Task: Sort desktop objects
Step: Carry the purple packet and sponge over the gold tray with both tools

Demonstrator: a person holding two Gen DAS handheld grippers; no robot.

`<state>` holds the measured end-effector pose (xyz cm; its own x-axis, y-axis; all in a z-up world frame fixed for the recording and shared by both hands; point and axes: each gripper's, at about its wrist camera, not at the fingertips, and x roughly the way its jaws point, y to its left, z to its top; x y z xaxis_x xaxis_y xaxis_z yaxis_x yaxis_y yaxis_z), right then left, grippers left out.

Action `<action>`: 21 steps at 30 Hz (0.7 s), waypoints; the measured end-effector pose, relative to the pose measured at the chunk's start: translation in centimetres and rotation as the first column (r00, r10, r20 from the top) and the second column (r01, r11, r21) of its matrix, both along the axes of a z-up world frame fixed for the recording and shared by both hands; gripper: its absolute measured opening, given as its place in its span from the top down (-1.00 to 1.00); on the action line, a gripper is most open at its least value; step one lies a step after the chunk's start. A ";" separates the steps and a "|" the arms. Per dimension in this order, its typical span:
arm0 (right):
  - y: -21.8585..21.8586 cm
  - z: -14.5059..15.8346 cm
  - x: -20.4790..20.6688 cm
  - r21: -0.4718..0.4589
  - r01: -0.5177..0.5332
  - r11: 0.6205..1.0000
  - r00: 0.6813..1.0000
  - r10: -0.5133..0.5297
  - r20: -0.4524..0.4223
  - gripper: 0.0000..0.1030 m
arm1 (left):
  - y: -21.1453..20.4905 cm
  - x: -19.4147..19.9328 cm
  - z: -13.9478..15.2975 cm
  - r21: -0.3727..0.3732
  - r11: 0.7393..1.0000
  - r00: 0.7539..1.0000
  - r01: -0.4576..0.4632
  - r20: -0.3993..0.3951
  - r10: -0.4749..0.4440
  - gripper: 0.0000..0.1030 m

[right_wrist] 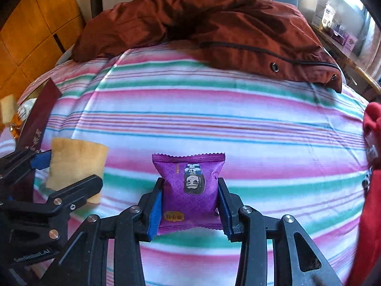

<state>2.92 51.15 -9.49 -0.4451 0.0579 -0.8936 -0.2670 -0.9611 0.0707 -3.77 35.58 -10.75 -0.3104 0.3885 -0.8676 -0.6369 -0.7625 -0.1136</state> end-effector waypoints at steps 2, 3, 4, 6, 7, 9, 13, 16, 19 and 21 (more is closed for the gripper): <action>-0.5 0.0 0.4 -0.010 0.007 1.000 1.000 -0.007 -0.003 0.19 | -0.7 0.4 0.2 0.003 1.000 1.000 0.004 -0.005 -0.004 -0.33; -0.7 0.1 0.6 -0.016 0.011 1.000 1.000 -0.011 -0.005 0.19 | -1.0 0.6 0.3 0.004 1.000 1.000 0.006 -0.008 -0.006 -0.33; -1.0 0.1 1.0 -0.020 0.014 1.000 1.000 -0.014 -0.006 0.19 | -1.3 0.8 0.4 0.008 1.000 1.000 0.006 -0.009 -0.006 -0.33; -1.5 0.1 1.3 -0.027 0.022 0.999 1.000 -0.022 -0.008 0.19 | -1.9 1.2 0.7 0.018 1.000 1.000 0.009 -0.015 -0.008 -0.33; -1.8 0.1 1.1 -0.032 0.025 0.999 1.000 -0.025 -0.011 0.20 | -2.1 1.5 0.9 0.024 1.000 1.000 0.012 -0.025 -0.011 -0.33; -2.3 0.2 1.5 -0.038 0.030 0.999 0.999 -0.030 -0.018 0.20 | -2.6 1.9 1.6 0.035 0.999 0.999 0.019 -0.048 -0.017 -0.33; -3.1 0.6 2.2 -0.045 0.040 0.998 0.998 -0.042 -0.036 0.20 | -3.4 2.6 3.0 0.060 0.998 0.996 0.030 -0.082 -0.025 -0.33; -3.8 1.0 2.7 -0.043 0.042 0.998 0.998 -0.044 -0.048 0.20 | -4.2 3.1 4.0 0.081 0.996 0.994 0.031 -0.102 -0.023 -0.33; -4.3 1.2 2.6 -0.042 0.039 0.998 0.998 -0.042 -0.056 0.20 | -4.8 3.4 4.9 0.093 0.995 0.992 0.034 -0.124 -0.022 -0.33; -4.7 1.5 2.5 -0.040 0.034 0.999 0.997 -0.036 -0.066 0.20 | -5.4 3.5 5.4 0.103 0.994 0.991 0.031 -0.133 -0.017 -0.33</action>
